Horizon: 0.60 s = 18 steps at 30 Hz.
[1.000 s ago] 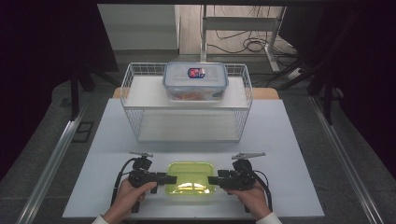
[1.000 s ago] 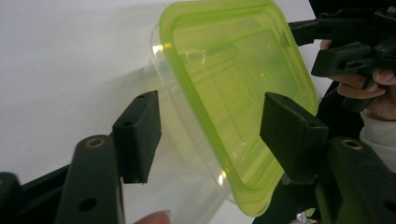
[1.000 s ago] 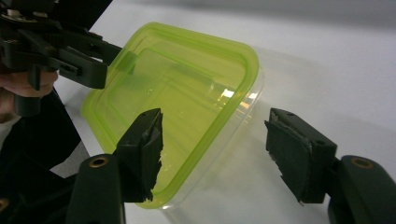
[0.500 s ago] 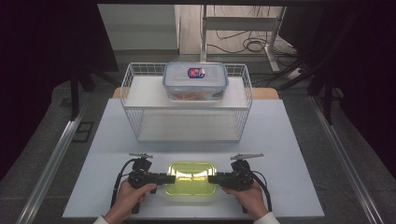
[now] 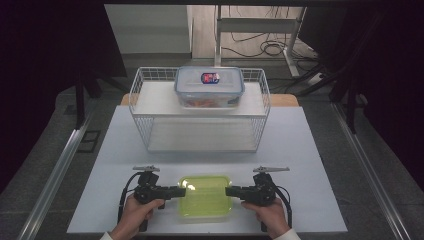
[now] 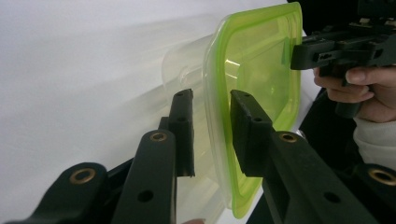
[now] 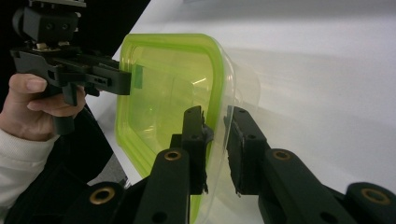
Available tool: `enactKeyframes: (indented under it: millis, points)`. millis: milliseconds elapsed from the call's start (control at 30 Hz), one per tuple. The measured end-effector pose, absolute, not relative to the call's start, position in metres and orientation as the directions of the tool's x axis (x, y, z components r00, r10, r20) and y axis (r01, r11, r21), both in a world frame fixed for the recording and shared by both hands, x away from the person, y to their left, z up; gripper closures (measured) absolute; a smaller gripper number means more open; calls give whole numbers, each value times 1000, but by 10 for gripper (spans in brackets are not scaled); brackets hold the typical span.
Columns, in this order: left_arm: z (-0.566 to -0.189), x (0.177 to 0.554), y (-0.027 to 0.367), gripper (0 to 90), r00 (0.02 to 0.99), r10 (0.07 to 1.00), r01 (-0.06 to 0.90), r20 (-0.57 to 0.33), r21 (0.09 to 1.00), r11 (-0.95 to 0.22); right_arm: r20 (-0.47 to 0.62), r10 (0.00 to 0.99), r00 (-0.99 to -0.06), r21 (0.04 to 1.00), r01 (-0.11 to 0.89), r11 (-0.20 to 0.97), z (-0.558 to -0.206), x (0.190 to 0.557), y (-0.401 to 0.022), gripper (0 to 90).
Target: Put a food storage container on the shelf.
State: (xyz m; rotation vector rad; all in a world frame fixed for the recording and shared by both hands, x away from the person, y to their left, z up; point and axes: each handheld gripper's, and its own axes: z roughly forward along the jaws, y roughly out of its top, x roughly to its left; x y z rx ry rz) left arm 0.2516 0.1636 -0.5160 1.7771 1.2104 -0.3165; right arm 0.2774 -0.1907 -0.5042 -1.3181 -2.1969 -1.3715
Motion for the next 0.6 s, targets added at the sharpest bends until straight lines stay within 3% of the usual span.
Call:
enactKeyframes:
  millis: [600]
  points:
    - [-493, 239, 162, 743, 600, 616, 716, -511, 686, -129, 555, 546, -627, 672, 725, 151, -486, 269, -193, 804]
